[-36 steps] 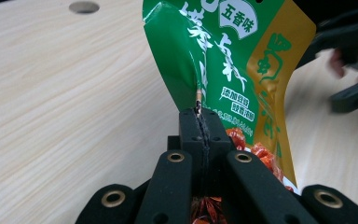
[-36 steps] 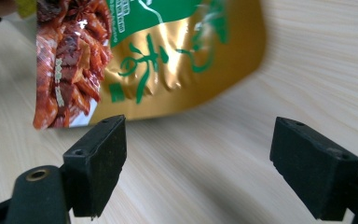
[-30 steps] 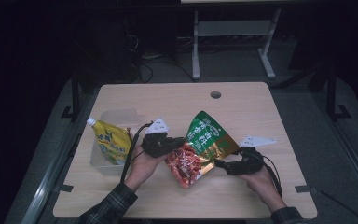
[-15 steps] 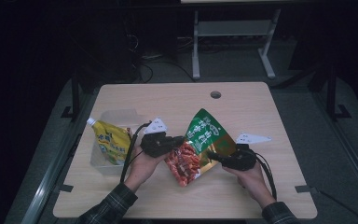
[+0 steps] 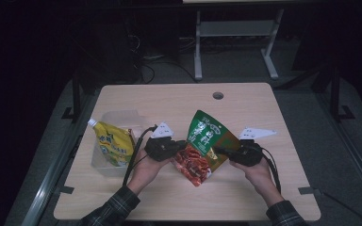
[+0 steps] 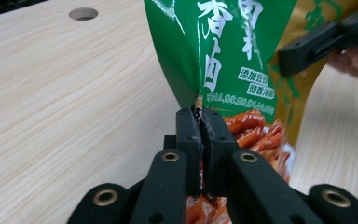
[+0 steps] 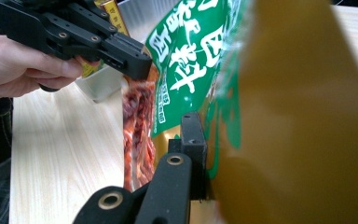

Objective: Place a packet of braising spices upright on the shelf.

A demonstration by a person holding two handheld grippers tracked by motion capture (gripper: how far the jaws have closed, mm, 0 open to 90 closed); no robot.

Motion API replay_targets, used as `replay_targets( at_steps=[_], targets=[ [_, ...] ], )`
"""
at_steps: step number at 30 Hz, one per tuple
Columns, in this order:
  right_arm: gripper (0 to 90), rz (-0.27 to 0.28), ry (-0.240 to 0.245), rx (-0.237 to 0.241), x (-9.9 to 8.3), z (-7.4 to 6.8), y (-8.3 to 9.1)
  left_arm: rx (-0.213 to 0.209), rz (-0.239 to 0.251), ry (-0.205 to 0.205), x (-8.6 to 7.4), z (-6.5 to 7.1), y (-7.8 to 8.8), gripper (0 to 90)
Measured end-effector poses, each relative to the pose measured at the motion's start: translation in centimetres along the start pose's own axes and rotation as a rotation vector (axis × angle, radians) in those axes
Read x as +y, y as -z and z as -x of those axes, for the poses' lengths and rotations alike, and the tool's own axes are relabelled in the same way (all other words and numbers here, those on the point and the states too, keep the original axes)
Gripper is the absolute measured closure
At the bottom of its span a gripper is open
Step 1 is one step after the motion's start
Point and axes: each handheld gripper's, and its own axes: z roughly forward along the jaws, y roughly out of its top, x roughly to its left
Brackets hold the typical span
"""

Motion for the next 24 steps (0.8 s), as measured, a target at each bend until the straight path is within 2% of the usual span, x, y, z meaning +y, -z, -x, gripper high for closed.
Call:
replay_targets(
  at_steps=[1, 3, 4, 6, 11, 14, 19, 24],
  targets=[
    [89.4, -0.002, 0.007, -0.002, 0.1, 0.0, 0.1, 0.02, -0.004, -0.004, 0.0, 0.0, 0.0, 82.2],
    [89.5, -0.004, 0.007, 0.001, 0.3, 0.1, 0.3, 0.016, 0.001, 0.012, 0.0, -0.3, 0.3, 77.2],
    [89.5, -0.002, 0.005, 0.002, 0.4, 0.1, 0.4, 0.023, -0.004, 0.021, 0.0, -0.2, 0.4, 69.8],
    [89.6, -0.001, 0.005, 0.0, 0.6, 0.0, 0.5, 0.021, -0.009, 0.006, 0.1, 0.1, 0.7, 61.1],
    [89.7, -0.001, 0.011, -0.008, 1.3, 0.1, 0.6, -0.034, -0.048, -0.039, -0.6, 1.6, 0.9, 46.6],
    [89.6, -0.005, 0.015, -0.014, 2.1, 0.0, 0.4, -0.068, -0.078, -0.053, -1.6, 2.2, 1.0, 42.7],
    [89.7, 0.004, 0.041, -0.014, 3.4, -0.2, 0.0, -0.118, -0.114, -0.039, -3.3, 2.6, 1.6, 36.9],
    [89.8, 0.012, 0.071, -0.009, 4.7, -0.6, -0.4, -0.15, -0.12, -0.042, -4.6, 3.0, 2.5, 30.7]
  ],
)
